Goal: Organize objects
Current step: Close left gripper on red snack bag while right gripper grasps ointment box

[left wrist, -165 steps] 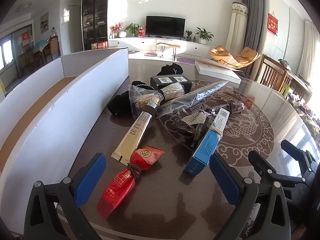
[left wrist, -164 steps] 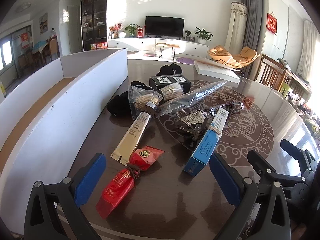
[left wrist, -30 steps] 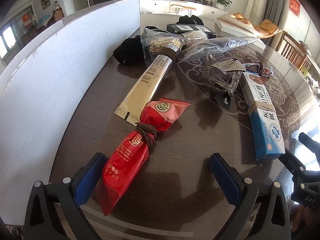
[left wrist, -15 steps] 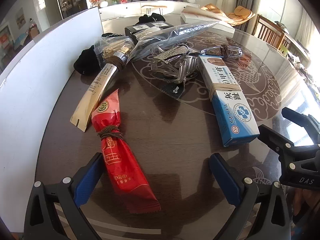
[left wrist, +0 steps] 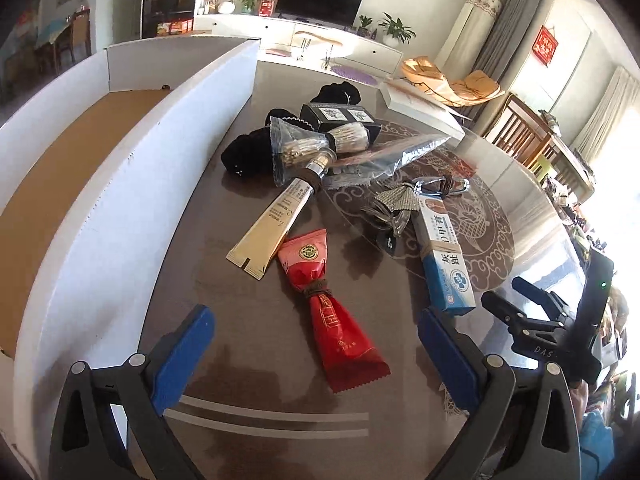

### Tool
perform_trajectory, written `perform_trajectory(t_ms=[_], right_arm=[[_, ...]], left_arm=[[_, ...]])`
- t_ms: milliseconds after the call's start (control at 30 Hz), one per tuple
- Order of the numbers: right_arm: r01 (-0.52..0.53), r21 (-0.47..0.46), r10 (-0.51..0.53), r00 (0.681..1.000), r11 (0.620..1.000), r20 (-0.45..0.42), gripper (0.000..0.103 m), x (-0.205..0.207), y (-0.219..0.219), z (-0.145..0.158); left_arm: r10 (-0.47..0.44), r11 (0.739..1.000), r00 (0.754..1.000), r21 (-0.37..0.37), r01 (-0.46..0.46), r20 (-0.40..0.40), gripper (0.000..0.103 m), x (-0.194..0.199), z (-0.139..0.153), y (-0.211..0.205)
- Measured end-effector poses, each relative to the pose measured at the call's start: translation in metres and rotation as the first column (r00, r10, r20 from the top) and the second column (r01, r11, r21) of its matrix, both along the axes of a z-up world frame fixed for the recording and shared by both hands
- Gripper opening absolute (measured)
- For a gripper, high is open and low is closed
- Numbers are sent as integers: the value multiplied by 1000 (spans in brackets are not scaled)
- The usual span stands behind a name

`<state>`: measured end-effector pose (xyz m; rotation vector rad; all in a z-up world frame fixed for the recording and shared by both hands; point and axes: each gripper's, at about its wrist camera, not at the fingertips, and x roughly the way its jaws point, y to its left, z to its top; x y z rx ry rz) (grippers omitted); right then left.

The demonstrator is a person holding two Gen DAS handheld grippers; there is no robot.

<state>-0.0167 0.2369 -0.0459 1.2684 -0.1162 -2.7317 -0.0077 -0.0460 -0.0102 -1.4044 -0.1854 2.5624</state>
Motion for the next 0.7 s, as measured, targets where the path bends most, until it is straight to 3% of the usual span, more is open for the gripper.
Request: perform_trajectory(t_ms=[200, 367, 433, 500, 600, 700], right_arm=[[16, -12, -16, 1000, 1000, -8, 103, 0, 3, 0], [-23, -62, 26, 999, 998, 47, 103, -19, 1, 12], [-28, -81, 32, 998, 996, 54, 103, -35, -6, 27], [-37, -81, 48, 989, 996, 141, 103, -61, -21, 31], [-93, -54, 105, 942, 994, 319, 103, -96, -54, 9], [-156, 56, 126, 923, 986, 363, 99, -107, -86, -6]], left_arm=[[147, 985, 983, -103, -135, 112, 103, -25, -37, 23], [180, 962, 976, -231, -147, 125, 103, -37, -52, 36], [178, 961, 977, -234, -146, 121, 103, -39, -53, 36], [182, 961, 976, -233, -151, 120, 103, -40, -52, 34], [166, 962, 980, -236, -136, 113, 103, -41, -53, 34], [126, 967, 979, -240, -86, 161, 103, -45, -52, 32]])
